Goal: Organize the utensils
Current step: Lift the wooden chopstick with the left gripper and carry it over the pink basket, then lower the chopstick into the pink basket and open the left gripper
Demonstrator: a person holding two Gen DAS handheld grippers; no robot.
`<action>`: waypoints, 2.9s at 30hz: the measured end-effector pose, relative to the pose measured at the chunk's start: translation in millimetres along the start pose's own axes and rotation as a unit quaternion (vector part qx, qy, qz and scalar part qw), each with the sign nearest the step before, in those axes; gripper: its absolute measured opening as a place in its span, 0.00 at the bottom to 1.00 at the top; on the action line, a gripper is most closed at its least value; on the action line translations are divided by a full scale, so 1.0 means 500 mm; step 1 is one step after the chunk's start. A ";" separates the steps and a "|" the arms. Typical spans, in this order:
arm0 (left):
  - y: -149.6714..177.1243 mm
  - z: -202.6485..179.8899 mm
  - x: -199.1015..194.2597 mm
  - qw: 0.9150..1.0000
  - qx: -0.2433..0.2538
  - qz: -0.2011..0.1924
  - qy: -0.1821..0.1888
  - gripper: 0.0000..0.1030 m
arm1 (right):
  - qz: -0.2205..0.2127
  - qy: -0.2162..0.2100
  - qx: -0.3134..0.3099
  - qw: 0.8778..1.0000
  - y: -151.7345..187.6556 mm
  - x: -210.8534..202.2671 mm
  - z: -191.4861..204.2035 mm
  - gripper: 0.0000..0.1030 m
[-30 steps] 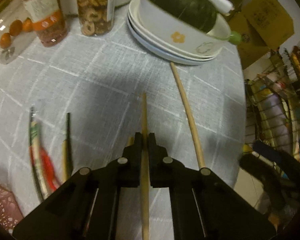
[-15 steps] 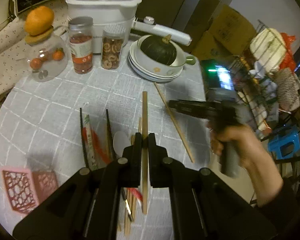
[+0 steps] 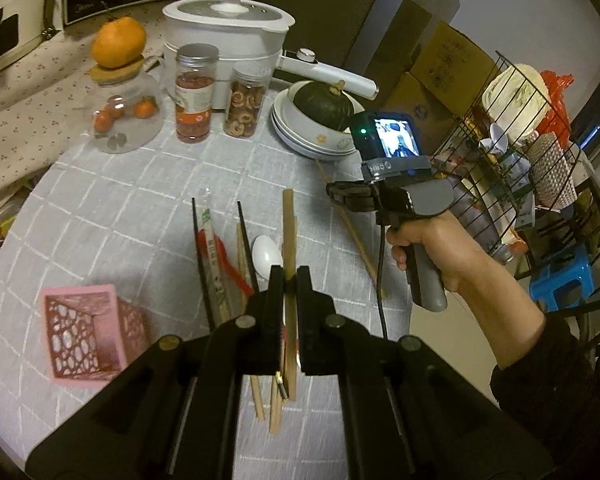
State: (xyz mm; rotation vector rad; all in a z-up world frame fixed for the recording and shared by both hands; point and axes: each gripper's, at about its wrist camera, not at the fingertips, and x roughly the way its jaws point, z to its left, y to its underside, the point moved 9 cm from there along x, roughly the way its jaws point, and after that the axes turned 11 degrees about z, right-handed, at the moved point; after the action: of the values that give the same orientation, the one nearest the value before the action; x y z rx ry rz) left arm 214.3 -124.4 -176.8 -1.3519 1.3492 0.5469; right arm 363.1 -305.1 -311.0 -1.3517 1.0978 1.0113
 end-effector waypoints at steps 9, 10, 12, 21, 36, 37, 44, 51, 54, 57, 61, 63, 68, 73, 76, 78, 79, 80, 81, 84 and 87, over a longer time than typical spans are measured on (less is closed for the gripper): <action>0.036 0.005 -0.086 0.999 -0.002 -0.035 -0.008 0.06 | -0.056 0.004 0.011 0.998 0.056 -0.161 0.007 0.06; 0.041 0.004 -0.099 0.999 -0.003 -0.041 -0.008 0.06 | -0.066 -0.002 0.007 0.998 0.061 -0.184 0.003 0.06; 0.051 0.001 -0.124 0.998 -0.001 -0.054 -0.010 0.06 | -0.085 -0.001 0.014 0.996 0.089 -0.226 0.007 0.06; 0.105 0.020 -0.213 0.994 -0.002 -0.106 -0.022 0.06 | -0.139 -0.005 0.047 0.989 0.209 -0.358 0.045 0.06; 0.098 0.098 -0.349 0.975 -0.023 -0.213 -0.061 0.06 | -0.233 -0.046 0.008 0.971 0.276 -0.556 0.174 0.06; 0.098 0.102 -0.357 0.973 -0.024 -0.220 -0.063 0.06 | -0.238 -0.051 0.003 0.970 0.275 -0.567 0.186 0.06; 0.082 0.147 -0.396 0.962 -0.043 -0.258 -0.080 0.06 | -0.282 -0.099 -0.037 0.954 0.268 -0.645 0.280 0.06; 0.064 0.167 -0.392 0.950 -0.034 -0.284 -0.125 0.06 | -0.307 -0.138 -0.067 0.939 0.250 -0.677 0.363 0.06; 0.054 0.164 -0.383 0.946 -0.013 -0.291 -0.142 0.06 | -0.304 -0.155 -0.060 0.938 0.242 -0.674 0.376 0.06; 0.042 0.179 -0.353 0.948 -0.005 -0.275 -0.159 0.06 | -0.311 -0.188 -0.059 0.930 0.232 -0.676 0.392 0.06; 0.032 0.215 -0.298 0.957 -0.020 -0.242 -0.155 0.06 | -0.319 -0.209 -0.065 0.922 0.221 -0.674 0.414 0.06; 0.028 0.234 -0.273 0.963 -0.029 -0.224 -0.148 0.06 | -0.313 -0.215 -0.069 0.923 0.211 -0.661 0.428 0.06; 0.030 0.254 -0.230 0.970 -0.034 -0.190 -0.149 0.07 | -0.304 -0.225 -0.067 0.923 0.182 -0.619 0.450 0.06; 0.029 0.275 -0.205 0.976 -0.052 -0.165 -0.134 0.07 | -0.285 -0.227 -0.062 0.929 0.154 -0.569 0.463 0.06; 0.025 0.286 -0.193 0.978 -0.062 -0.152 -0.126 0.07 | -0.266 -0.213 -0.067 0.938 0.146 -0.537 0.471 0.06; 0.026 0.292 -0.185 0.979 -0.068 -0.145 -0.123 0.06 | -0.252 -0.204 -0.071 0.943 0.141 -0.513 0.478 0.06; 0.026 0.294 -0.182 0.980 -0.071 -0.144 -0.122 0.06 | -0.246 -0.200 -0.073 0.946 0.139 -0.500 0.483 0.06; 0.027 0.297 -0.179 0.980 -0.075 -0.142 -0.119 0.06 | -0.242 -0.197 -0.075 0.947 0.139 -0.491 0.485 0.06; 0.027 0.299 -0.179 0.980 -0.079 -0.143 -0.116 0.06 | -0.236 -0.195 -0.076 0.949 0.138 -0.480 0.490 0.06; 0.024 0.306 -0.178 0.980 -0.088 -0.145 -0.105 0.06 | -0.223 -0.194 -0.079 0.952 0.136 -0.455 0.500 0.06; 0.022 0.309 -0.175 0.980 -0.089 -0.144 -0.105 0.06 | -0.210 -0.196 -0.077 0.955 0.136 -0.432 0.505 0.06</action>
State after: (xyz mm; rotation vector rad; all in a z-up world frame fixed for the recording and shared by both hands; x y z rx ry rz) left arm 238.2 49.9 -149.2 -1.5550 0.9307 0.6045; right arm 253.3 -38.3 -132.5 -1.3580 0.4173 0.9999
